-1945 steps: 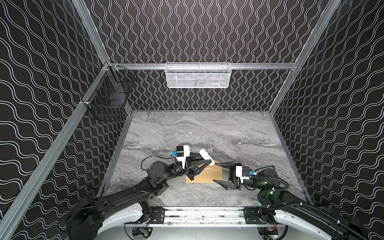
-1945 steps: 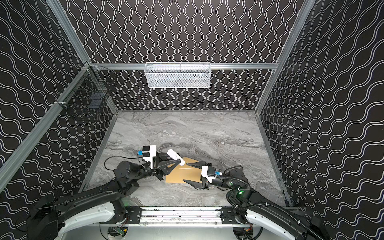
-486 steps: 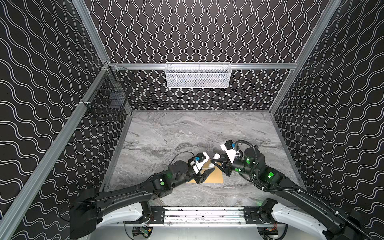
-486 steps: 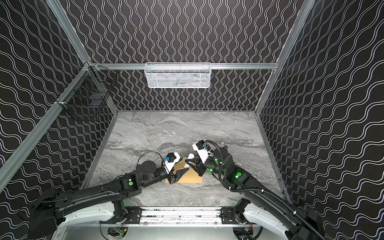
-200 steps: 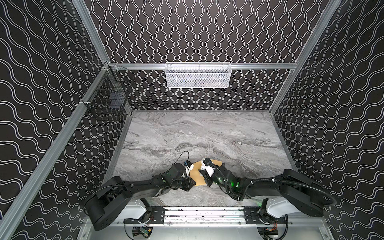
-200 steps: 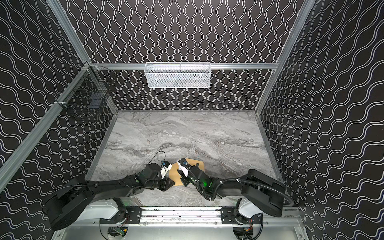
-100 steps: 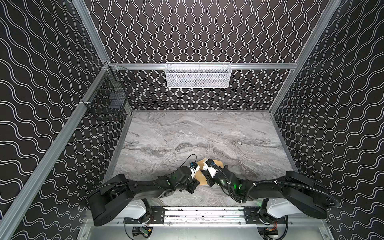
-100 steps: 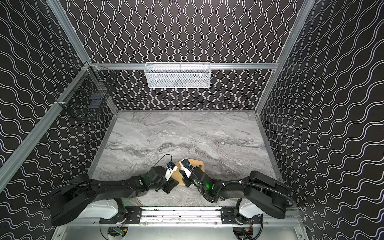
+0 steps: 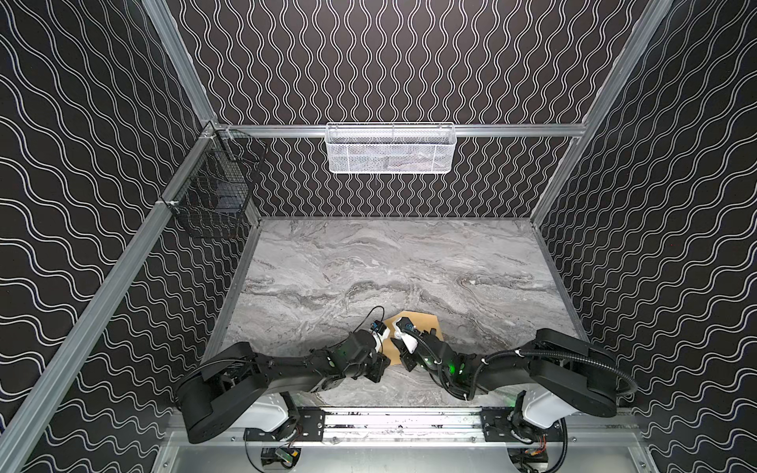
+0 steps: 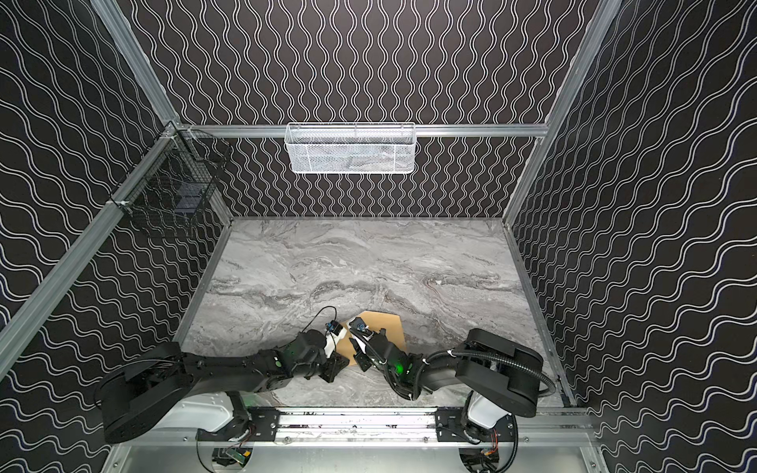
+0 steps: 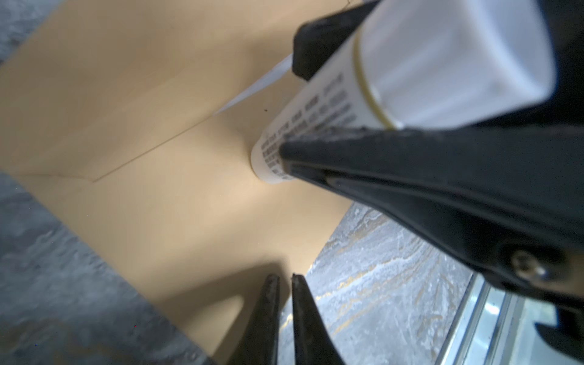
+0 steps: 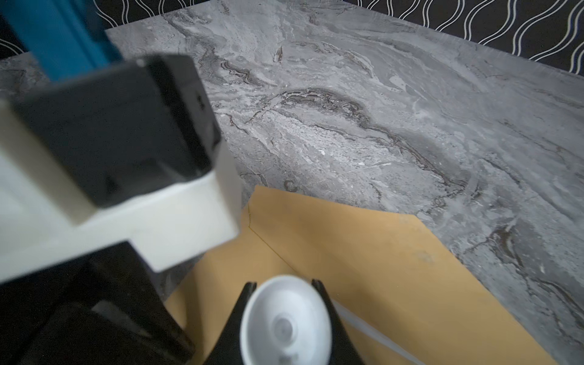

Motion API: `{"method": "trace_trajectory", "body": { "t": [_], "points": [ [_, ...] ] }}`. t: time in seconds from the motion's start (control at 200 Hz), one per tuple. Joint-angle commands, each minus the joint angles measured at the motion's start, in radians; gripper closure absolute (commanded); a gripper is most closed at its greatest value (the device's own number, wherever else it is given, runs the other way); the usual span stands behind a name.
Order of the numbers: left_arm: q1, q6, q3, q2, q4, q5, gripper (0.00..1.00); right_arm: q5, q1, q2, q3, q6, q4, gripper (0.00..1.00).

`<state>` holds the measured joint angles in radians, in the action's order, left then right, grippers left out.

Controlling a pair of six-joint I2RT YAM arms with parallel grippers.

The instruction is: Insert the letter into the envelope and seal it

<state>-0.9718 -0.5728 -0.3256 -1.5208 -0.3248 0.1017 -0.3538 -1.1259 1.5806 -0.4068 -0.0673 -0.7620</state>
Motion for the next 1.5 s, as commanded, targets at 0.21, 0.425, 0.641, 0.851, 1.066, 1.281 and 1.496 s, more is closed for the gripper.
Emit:
{"method": "trace_trajectory", "body": {
  "t": [0.21,0.425,0.641,0.851,1.066,1.281,1.496],
  "points": [
    [-0.025,-0.083,0.033,-0.030,0.100,-0.010,0.88,-0.085,0.015,-0.028,0.057,-0.019,0.006,1.00],
    [-0.025,-0.093,0.036,-0.075,0.075,0.002,0.89,-0.116,0.040,-0.062,0.083,-0.037,0.052,1.00],
    [-0.025,-0.093,0.036,-0.079,0.069,0.006,0.89,-0.146,0.055,-0.094,0.099,-0.040,0.091,1.00],
    [-0.025,-0.095,0.040,-0.088,0.058,0.007,0.90,-0.104,0.062,-0.196,0.083,-0.006,0.116,1.00],
    [-0.024,-0.098,0.040,-0.072,0.071,0.003,0.90,0.025,0.028,-0.119,0.025,-0.035,-0.034,1.00],
    [-0.025,-0.102,0.040,-0.070,0.079,0.001,0.90,0.043,0.002,0.019,-0.022,-0.010,-0.099,1.00],
    [-0.025,-0.117,0.050,-0.066,0.072,-0.001,0.92,-0.042,0.019,0.064,-0.002,0.034,-0.071,1.00]
  ]
}}
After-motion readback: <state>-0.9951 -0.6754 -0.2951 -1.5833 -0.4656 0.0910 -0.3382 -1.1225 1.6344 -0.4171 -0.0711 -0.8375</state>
